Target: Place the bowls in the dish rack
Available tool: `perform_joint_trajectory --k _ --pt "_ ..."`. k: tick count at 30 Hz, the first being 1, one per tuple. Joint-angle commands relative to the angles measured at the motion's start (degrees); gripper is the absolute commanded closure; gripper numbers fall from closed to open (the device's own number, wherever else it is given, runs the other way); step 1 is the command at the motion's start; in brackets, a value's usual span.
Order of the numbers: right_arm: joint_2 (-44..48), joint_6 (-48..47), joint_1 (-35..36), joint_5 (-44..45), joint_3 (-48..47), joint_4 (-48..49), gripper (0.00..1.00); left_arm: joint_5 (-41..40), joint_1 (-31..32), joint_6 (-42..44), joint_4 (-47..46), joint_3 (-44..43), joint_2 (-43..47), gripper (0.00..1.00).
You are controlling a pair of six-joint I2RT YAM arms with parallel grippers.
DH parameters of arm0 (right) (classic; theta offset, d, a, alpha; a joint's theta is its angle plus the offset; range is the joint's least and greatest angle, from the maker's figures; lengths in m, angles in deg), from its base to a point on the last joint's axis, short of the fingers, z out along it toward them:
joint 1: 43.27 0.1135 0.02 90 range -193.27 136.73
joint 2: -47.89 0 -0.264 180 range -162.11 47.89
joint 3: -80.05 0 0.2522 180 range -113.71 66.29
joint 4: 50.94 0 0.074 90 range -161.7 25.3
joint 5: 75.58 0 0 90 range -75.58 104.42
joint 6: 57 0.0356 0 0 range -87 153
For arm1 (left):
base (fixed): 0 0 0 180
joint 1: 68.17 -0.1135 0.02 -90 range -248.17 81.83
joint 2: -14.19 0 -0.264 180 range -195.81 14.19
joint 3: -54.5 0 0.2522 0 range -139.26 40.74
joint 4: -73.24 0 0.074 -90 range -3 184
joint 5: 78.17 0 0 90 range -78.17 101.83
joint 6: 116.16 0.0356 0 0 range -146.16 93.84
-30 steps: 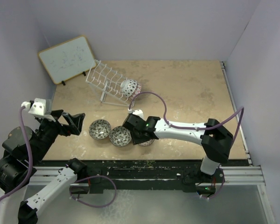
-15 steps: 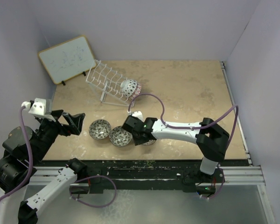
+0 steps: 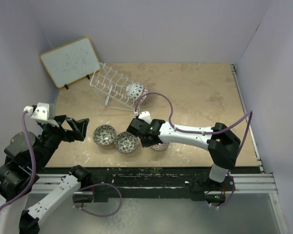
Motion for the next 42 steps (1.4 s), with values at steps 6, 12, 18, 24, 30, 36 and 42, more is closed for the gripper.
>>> perform_joint_trajectory --k 6,12,18,24,30,36,42 --pt "7.3 -3.1 -8.3 -2.7 -5.0 7.5 1.00 -1.3 -0.2 0.6 -0.4 -1.5 0.4 0.01" --pt "16.9 -4.0 -20.2 -22.0 2.2 31.2 1.00 -1.9 -0.2 1.0 0.1 -2.9 0.1 0.01" --pt "16.9 -1.1 -27.2 -40.1 4.5 50.2 1.00 -2.0 -0.2 1.1 0.4 -4.7 -1.1 0.01" --pt "13.6 7.0 -30.8 -52.8 4.7 67.9 1.00 -2.4 -0.2 0.9 0.3 -5.3 -1.8 0.01" --pt "7.9 19.7 -33.2 -59.8 5.6 89.3 1.00 -2.3 -0.2 0.9 0.7 -6.3 -2.7 0.01" --pt "-1.8 35.7 -35.2 -61.6 5.4 114.3 1.00 -2.6 -0.2 1.0 1.0 -6.5 -3.1 0.01" --pt "-15.0 52.9 -36.6 -59.1 0.7 138.8 1.00 -2.4 -0.2 1.3 1.2 -7.2 -3.9 0.01"
